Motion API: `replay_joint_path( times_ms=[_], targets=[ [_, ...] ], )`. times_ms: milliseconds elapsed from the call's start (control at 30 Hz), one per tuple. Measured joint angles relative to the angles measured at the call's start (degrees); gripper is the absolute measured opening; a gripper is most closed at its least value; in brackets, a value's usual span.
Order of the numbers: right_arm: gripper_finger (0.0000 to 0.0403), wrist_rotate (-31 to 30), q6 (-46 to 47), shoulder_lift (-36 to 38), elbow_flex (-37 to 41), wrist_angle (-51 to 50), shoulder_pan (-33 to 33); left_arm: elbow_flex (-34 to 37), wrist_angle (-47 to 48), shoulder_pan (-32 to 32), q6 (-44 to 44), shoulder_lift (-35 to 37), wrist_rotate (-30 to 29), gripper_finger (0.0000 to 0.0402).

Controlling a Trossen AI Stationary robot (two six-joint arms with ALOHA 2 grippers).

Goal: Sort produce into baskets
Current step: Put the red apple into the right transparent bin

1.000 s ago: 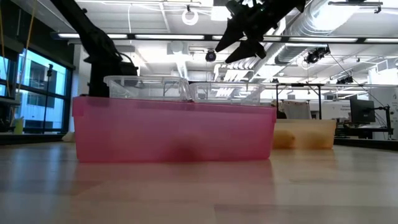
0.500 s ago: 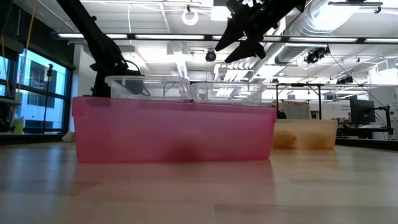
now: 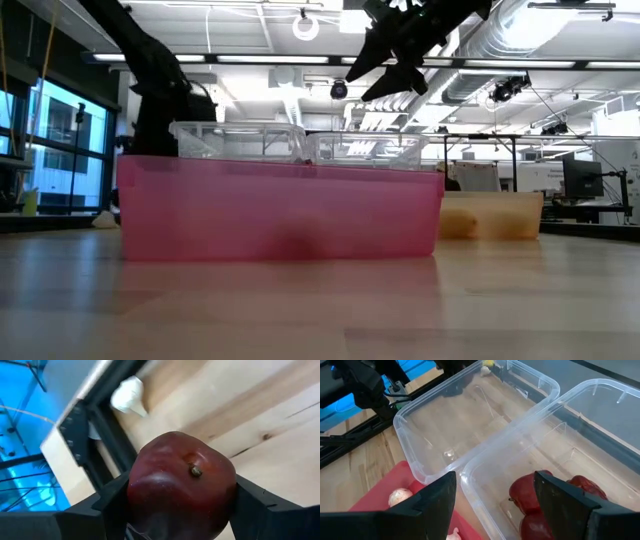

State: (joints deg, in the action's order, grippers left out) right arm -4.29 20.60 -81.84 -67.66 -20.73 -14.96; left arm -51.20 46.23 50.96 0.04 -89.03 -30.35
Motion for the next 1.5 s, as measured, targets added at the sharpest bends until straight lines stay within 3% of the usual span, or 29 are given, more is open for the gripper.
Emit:
replay_joint_path(
  times_ms=[200, 333, 467, 600, 767, 967, 1133, 1233, 1500],
  targets=[
    [0.0257, 0.0, -0.1, 0.0, 0.0, 0.1, 0.0, -2.8, 2.3, 0.0, -5.0, 11.6, 0.7, 0.0235],
    [0.0257, 1.4, -1.2, 1.9, 0.0, 4.1, 0.0, -6.5, 1.7, -0.9, -11.0, 20.7, 7.7, 0.0241],
    [0.0257, 1.3, -2.0, 6.7, -2.3, 7.7, 0.0, -8.3, -5.6, -3.7, -17.8, 28.9, 16.8, 0.0255],
    [0.0257, -2.0, -5.7, 11.4, -3.8, 6.1, 0.0, -8.4, -15.8, -9.5, -25.1, 32.3, 20.1, 0.0254],
    [0.0257, -10.2, -6.6, 17.1, -4.0, 6.0, 0.0, -8.4, -27.1, -19.9, -29.8, 26.8, 20.8, 0.0253],
    [0.0257, -13.8, -7.8, 20.1, -4.0, 5.7, 0.0, -9.2, -43.4, -29.1, -27.8, 12.4, 23.3, 0.0253],
    [0.0257, -14.7, -7.6, 20.4, -4.0, 5.6, 0.0, -17.3, -44.3, -31.0, -26.0, 0.3, 31.2, 0.0264],
    [0.0257, -14.7, -7.0, 20.1, -4.0, 5.4, 0.0, -21.8, -44.3, -31.3, -24.3, -4.0, 32.8, 0.0272],
    [0.0257, -14.7, -5.9, 19.9, -3.9, 5.1, 0.0, -24.8, -43.4, -29.6, -21.4, -6.4, 32.7, 0.0277]
  ],
)
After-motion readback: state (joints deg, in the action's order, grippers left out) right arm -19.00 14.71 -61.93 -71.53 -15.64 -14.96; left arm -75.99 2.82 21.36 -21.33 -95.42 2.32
